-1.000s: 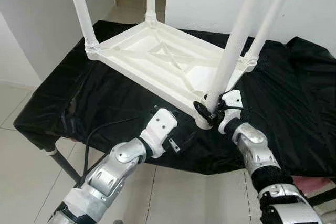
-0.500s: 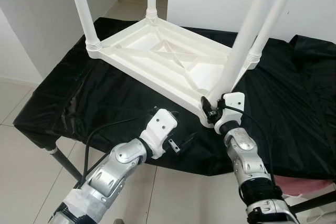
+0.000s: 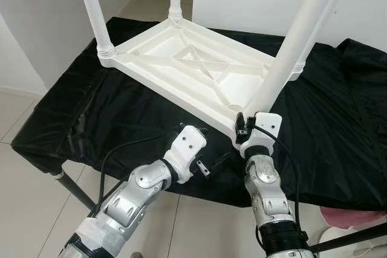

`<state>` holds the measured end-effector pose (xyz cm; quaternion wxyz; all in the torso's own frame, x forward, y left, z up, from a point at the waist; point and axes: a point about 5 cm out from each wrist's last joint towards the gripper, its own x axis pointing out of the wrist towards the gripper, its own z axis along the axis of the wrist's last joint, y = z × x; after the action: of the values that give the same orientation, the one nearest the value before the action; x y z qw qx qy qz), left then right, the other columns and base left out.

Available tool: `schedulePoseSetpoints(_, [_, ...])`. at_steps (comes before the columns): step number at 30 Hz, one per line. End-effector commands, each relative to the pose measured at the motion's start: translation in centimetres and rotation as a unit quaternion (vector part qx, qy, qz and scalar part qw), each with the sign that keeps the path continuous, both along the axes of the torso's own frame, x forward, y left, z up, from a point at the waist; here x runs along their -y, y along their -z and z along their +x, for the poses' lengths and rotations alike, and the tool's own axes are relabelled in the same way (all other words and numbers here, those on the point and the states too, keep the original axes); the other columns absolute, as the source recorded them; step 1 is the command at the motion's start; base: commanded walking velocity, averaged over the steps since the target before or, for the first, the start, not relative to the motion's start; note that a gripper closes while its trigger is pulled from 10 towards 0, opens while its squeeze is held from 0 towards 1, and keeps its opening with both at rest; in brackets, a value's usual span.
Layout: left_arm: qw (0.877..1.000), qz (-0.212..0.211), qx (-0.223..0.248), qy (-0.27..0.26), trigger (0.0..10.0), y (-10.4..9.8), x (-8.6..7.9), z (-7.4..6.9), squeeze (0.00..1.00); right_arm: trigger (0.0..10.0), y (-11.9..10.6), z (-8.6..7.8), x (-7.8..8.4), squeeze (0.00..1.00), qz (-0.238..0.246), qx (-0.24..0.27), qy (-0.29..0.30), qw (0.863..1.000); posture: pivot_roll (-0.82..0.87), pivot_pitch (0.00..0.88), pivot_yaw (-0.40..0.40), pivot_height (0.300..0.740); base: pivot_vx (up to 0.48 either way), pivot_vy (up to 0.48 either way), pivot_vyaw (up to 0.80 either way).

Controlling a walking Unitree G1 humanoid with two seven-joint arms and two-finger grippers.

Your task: Building children table

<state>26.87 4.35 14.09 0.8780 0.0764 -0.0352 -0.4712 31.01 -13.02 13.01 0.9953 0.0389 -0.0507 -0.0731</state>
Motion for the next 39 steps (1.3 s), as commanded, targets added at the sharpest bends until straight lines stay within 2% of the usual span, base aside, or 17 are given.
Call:
schedulePoseSetpoints(1, [0.998,0.014,-0.005,0.058,10.0,0.1,0.3,-0.5,0.00,10.0,2.0,-0.6,0.5,1.00,0.008,-0.045,0.013,0.999,-0.01,0.093,-0.012,0.740,0.000,0.000,0.00])
schedulePoseSetpoints(5, [0.998,0.013,-0.004,0.057,10.0,0.1,0.4,-0.5,0.00,10.0,1.3,-0.6,0.5,1.00,0.008,-0.027,-0.004,1.000,-0.01,0.094,-0.013,0.740,0.000,0.000,0.00])
schedulePoseSetpoints(9, [0.998,0.014,-0.003,0.058,10.0,0.1,0.4,-0.6,0.00,10.0,0.5,-0.2,1.9,1.00,-0.005,-0.005,-0.050,0.999,-0.01,0.095,-0.015,0.740,0.000,0.000,0.00])
schedulePoseSetpoints(10, [0.998,0.014,-0.003,0.057,10.0,0.1,0.3,-0.6,0.00,10.0,0.5,-0.2,2.3,0.89,-0.010,-0.003,-0.067,0.998,-0.01,0.094,-0.015,0.740,0.000,0.000,0.00])
schedulePoseSetpoints(12, [0.998,0.014,-0.003,0.057,10.0,0.1,0.3,-0.6,0.00,10.0,0.5,-0.2,2.3,0.89,-0.010,-0.003,-0.067,0.998,-0.01,0.094,-0.015,0.740,0.000,0.000,0.00])
schedulePoseSetpoints(13, [0.998,0.014,-0.002,0.056,10.0,0.1,0.3,-0.5,0.00,10.0,0.5,-0.1,2.7,0.23,-0.017,-0.003,-0.084,0.996,-0.01,0.094,-0.017,0.740,0.000,0.000,0.00])
schedulePoseSetpoints(15, [0.998,0.014,-0.002,0.056,10.0,0.1,0.3,-0.5,0.00,10.0,0.5,-0.1,2.7,0.23,-0.017,-0.003,-0.084,0.996,-0.01,0.094,-0.017,0.740,0.000,0.000,0.00])
schedulePoseSetpoints(16, [0.998,0.014,-0.002,0.055,10.0,0.1,0.3,-0.5,0.00,10.0,0.4,0.1,3.1,0.00,-0.031,0.000,-0.110,0.993,-0.01,0.094,-0.016,0.740,0.000,0.000,0.00])
schedulePoseSetpoints(18, [0.998,0.014,-0.002,0.054,10.0,0.1,0.2,-0.4,0.00,10.0,0.1,0.5,3.9,0.00,-0.051,0.005,-0.166,0.985,-0.01,0.091,-0.020,0.740,0.000,0.000,0.00])
schedulePoseSetpoints(21, [0.998,0.014,-0.001,0.053,10.0,0.1,0.2,-0.4,0.00,10.0,0.0,0.7,4.2,0.00,-0.059,0.007,-0.182,0.981,-0.01,0.089,-0.019,0.740,0.000,0.000,0.00])
schedulePoseSetpoints(23, [0.999,0.015,0.000,0.052,10.0,0.0,0.2,-0.3,0.00,10.0,-0.3,0.9,4.5,0.00,-0.073,0.010,-0.217,0.973,0.00,0.084,-0.018,0.740,0.000,0.000,0.00])
schedulePoseSetpoints(24, [0.999,0.015,0.000,0.052,10.0,0.0,0.2,-0.3,0.00,10.0,-0.3,0.9,4.5,0.00,-0.073,0.010,-0.217,0.973,0.00,0.084,-0.018,0.740,0.000,0.000,0.00])
schedulePoseSetpoints(26, [0.999,0.017,0.001,0.052,10.0,0.0,0.1,-0.3,0.00,10.0,-0.3,1.0,4.5,0.00,-0.080,0.005,-0.255,0.964,0.00,0.084,-0.018,0.740,0.000,0.000,0.00])
schedulePoseSetpoints(28, [0.999,0.017,0.001,0.052,10.0,0.0,0.1,-0.3,0.00,10.0,-0.3,1.0,4.5,0.00,-0.080,0.005,-0.255,0.964,0.00,0.084,-0.018,0.740,0.000,0.000,0.00])
schedulePoseSetpoints(32, [0.998,0.019,0.001,0.052,10.0,0.0,0.0,-0.3,0.00,10.0,-0.3,1.1,4.5,0.00,-0.089,0.003,-0.312,0.946,0.00,0.077,-0.008,0.740,0.000,0.000,0.00])
schedulePoseSetpoints(33, [0.998,0.019,0.001,0.052,10.0,0.0,0.0,-0.3,0.00,10.0,-0.3,1.1,4.5,0.00,-0.089,0.003,-0.312,0.946,0.00,0.077,-0.008,0.740,0.000,0.000,0.00])
schedulePoseSetpoints(39, [0.998,0.020,0.003,0.060,10.0,-0.1,0.2,-0.3,0.00,10.0,-0.4,2.4,4.1,0.00,-0.112,-0.004,-0.363,0.925,0.00,0.068,-0.003,0.740,0.000,0.000,0.00])
